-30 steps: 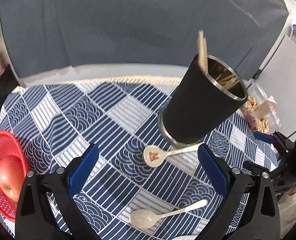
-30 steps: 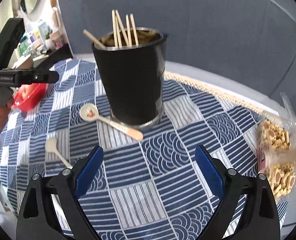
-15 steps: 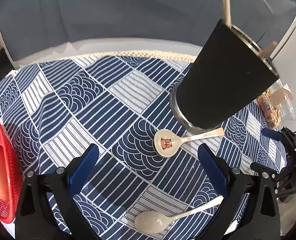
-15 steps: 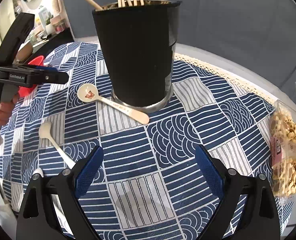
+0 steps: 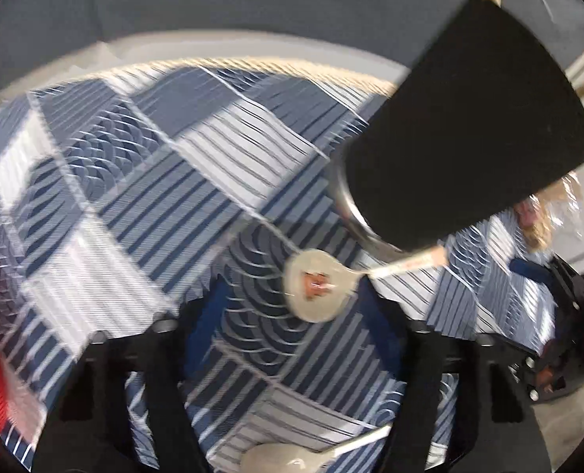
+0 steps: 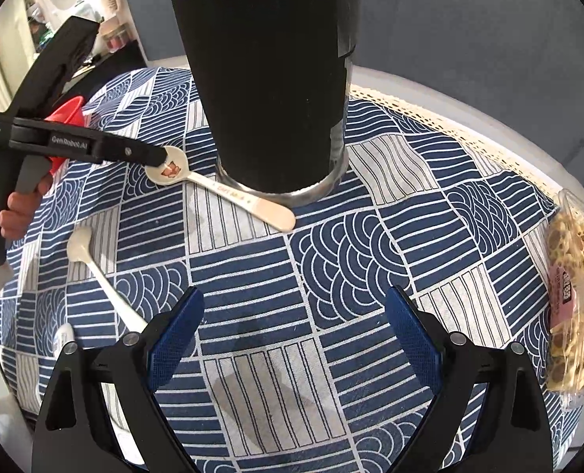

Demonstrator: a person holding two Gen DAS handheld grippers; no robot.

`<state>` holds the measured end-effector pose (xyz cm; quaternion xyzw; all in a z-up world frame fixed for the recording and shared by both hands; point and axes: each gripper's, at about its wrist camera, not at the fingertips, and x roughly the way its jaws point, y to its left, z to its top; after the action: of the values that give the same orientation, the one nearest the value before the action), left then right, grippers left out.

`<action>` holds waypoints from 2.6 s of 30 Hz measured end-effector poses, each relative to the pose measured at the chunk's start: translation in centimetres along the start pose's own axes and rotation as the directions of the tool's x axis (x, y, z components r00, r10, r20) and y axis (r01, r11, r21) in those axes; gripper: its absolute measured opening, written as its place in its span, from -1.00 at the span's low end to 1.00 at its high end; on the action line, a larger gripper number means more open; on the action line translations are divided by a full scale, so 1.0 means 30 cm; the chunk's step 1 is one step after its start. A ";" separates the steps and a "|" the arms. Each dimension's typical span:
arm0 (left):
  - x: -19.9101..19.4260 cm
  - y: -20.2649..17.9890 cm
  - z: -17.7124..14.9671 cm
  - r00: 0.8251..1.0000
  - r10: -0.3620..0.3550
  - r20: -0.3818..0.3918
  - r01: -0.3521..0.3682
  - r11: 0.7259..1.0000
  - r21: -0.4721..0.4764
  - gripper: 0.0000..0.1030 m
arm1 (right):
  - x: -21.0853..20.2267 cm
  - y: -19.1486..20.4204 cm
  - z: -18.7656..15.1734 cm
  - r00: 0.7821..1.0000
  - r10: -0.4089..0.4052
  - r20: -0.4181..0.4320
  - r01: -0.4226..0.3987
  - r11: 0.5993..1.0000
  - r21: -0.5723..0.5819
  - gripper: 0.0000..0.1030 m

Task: Organize utensils
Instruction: 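Withdraw both grippers and move the right gripper toward the ceramic spoon, then grasp the ceramic spoon handle with the right gripper and lift it over the holder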

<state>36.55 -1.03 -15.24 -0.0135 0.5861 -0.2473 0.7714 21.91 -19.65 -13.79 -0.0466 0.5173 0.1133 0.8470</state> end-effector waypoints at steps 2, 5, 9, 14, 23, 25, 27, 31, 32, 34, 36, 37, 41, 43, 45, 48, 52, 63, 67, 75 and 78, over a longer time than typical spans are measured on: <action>0.013 -0.018 0.003 1.000 0.019 -0.002 -0.019 0.999 0.033 -0.38 | 0.005 0.003 0.005 1.000 0.004 0.002 -0.004 1.000 0.000 0.72; 0.028 -0.027 0.013 0.999 0.001 -0.039 0.000 0.999 0.046 -0.85 | 0.013 0.011 0.012 1.000 0.014 0.003 -0.014 1.000 -0.001 0.72; 0.012 -0.054 0.003 0.999 0.002 -0.042 0.003 0.994 0.106 -0.86 | 0.025 0.008 0.021 0.998 0.062 0.004 -0.062 0.998 0.032 0.72; -0.004 -0.060 -0.035 0.999 -0.018 -0.048 0.024 0.993 0.119 -0.87 | 0.047 -0.023 0.020 0.995 0.103 0.016 -0.105 0.987 0.120 0.71; -0.042 0.004 -0.110 0.996 -0.067 -0.066 0.073 0.993 0.091 -0.88 | 0.073 0.019 0.032 0.987 0.160 -0.005 -0.160 0.987 0.035 0.62; -0.055 0.031 -0.147 0.996 -0.065 -0.068 0.072 0.993 0.096 -0.88 | 0.084 0.040 0.034 0.983 0.184 -0.022 -0.184 0.983 -0.006 0.48; -0.057 0.041 -0.158 0.995 -0.079 -0.068 0.085 0.992 0.094 -0.88 | 0.108 0.070 0.037 0.977 0.205 -0.052 -0.208 0.977 -0.052 0.29; -0.055 0.069 -0.181 0.992 -0.111 -0.062 0.115 0.992 0.061 -0.86 | 0.124 0.091 0.049 0.968 0.241 -0.075 -0.246 0.966 -0.075 -0.23; -0.055 0.077 -0.182 0.991 -0.121 -0.059 0.123 0.991 0.043 -0.86 | 0.128 0.082 0.052 0.960 0.268 -0.081 -0.273 0.961 -0.050 -0.39; -0.047 0.069 -0.183 0.991 -0.124 -0.058 0.126 0.991 0.035 -0.86 | 0.130 0.068 0.047 0.952 0.296 -0.078 -0.299 0.954 -0.027 -0.41; -0.048 0.051 -0.188 0.993 -0.103 -0.054 0.106 0.993 0.054 -0.86 | 0.125 0.058 0.034 0.946 0.315 -0.070 -0.316 0.949 0.004 -0.43; -0.050 0.042 -0.192 0.995 -0.089 -0.053 0.092 0.994 0.063 -0.86 | 0.123 0.058 0.027 0.945 0.321 -0.068 -0.321 0.947 0.013 -0.44; -0.055 0.026 -0.187 0.995 -0.075 -0.060 0.079 0.995 0.056 -0.86 | 0.105 0.067 0.004 0.941 0.332 -0.062 -0.331 0.943 0.026 -0.48; -0.076 0.006 -0.186 0.996 -0.073 -0.045 0.076 0.994 0.078 -0.86 | 0.079 0.063 -0.002 0.942 0.332 -0.045 -0.331 0.943 0.033 -0.48; -0.091 -0.007 -0.178 0.997 -0.074 -0.037 0.077 0.993 0.089 -0.86 | 0.047 0.053 -0.001 0.943 0.331 -0.023 -0.330 0.943 0.039 -0.48; -0.121 -0.033 -0.164 0.997 -0.074 -0.016 0.075 0.992 0.101 -0.85 | -0.001 0.053 0.010 0.952 0.307 0.005 -0.307 0.952 0.023 -0.48; -0.190 -0.068 -0.144 0.996 -0.080 0.036 0.075 0.990 0.123 -0.85 | -0.073 0.045 0.037 0.956 0.289 0.049 -0.290 0.957 0.018 -0.48; -0.411 -0.124 -0.085 0.985 -0.078 0.151 0.050 0.982 0.179 -0.85 | -0.282 0.062 0.120 0.943 0.284 0.173 -0.280 0.959 -0.048 -0.51; -0.514 -0.129 -0.041 0.975 -0.052 0.217 0.011 0.983 0.185 -0.85 | -0.339 0.067 0.187 0.932 0.288 0.219 -0.274 0.957 -0.092 -0.51; -0.669 -0.182 0.057 0.958 0.039 0.285 -0.091 0.981 0.172 -0.86 | -0.414 0.046 0.347 0.909 0.320 0.266 -0.284 0.944 -0.165 -0.51; -0.703 -0.206 0.090 0.953 0.076 0.292 -0.131 0.976 0.175 -0.86 | -0.418 0.032 0.388 0.902 0.334 0.274 -0.292 0.939 -0.184 -0.51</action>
<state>32.72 1.22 6.46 0.0564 0.4427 -0.2573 0.8571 26.25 -18.23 2.74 -0.0036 0.3736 0.2895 0.8813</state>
